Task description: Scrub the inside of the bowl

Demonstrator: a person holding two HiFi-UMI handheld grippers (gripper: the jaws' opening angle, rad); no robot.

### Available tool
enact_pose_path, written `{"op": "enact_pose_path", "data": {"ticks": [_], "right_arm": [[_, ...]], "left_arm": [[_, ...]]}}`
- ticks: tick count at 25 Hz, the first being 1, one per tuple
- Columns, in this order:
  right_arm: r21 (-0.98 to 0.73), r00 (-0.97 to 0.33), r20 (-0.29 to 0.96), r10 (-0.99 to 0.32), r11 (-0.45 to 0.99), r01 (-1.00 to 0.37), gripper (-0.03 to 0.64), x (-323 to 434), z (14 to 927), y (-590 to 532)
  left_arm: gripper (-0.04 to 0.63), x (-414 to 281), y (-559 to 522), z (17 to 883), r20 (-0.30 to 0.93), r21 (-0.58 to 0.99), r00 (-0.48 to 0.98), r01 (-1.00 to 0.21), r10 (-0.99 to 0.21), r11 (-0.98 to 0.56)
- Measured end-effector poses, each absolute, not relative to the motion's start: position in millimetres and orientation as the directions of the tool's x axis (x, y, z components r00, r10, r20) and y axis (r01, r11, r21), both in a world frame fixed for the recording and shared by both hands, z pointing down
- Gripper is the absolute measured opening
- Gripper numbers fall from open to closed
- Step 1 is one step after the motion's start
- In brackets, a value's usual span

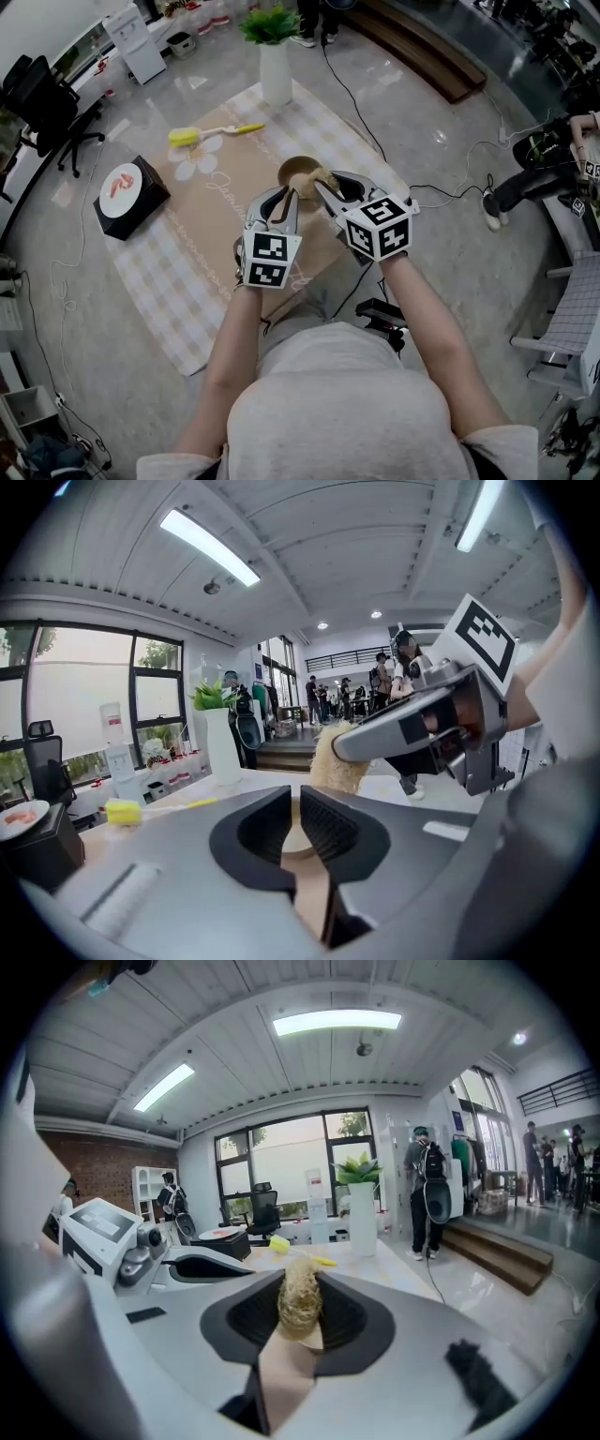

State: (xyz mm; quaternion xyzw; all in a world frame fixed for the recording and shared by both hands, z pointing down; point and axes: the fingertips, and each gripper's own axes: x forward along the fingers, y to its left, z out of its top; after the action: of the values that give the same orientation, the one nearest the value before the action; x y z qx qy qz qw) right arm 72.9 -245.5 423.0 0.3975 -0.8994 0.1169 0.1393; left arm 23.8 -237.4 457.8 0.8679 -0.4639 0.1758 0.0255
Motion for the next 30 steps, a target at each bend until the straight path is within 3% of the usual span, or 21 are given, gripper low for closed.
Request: {"op": "enact_pose_path", "data": {"ticks": [2, 21, 30], "right_arm": [[-0.100, -0.643, 0.332, -0.690, 0.652, -0.752, 0.097, 75, 419, -240], [-0.093, -0.576, 0.205, -0.791, 0.570, -0.816, 0.097, 81, 388, -202], [-0.074, -0.570, 0.203, -0.796, 0.568, -0.820, 0.097, 77, 386, -190]], "left_arm": [[0.003, 23, -234, 453, 0.314, -0.112, 0.502, -0.823, -0.806, -0.557], [0.003, 25, -206, 402, 0.188, -0.083, 0.543, -0.821, -0.818, -0.565], [0.003, 23, -197, 385, 0.137, -0.051, 0.554, -0.824, -0.821, -0.564]]}}
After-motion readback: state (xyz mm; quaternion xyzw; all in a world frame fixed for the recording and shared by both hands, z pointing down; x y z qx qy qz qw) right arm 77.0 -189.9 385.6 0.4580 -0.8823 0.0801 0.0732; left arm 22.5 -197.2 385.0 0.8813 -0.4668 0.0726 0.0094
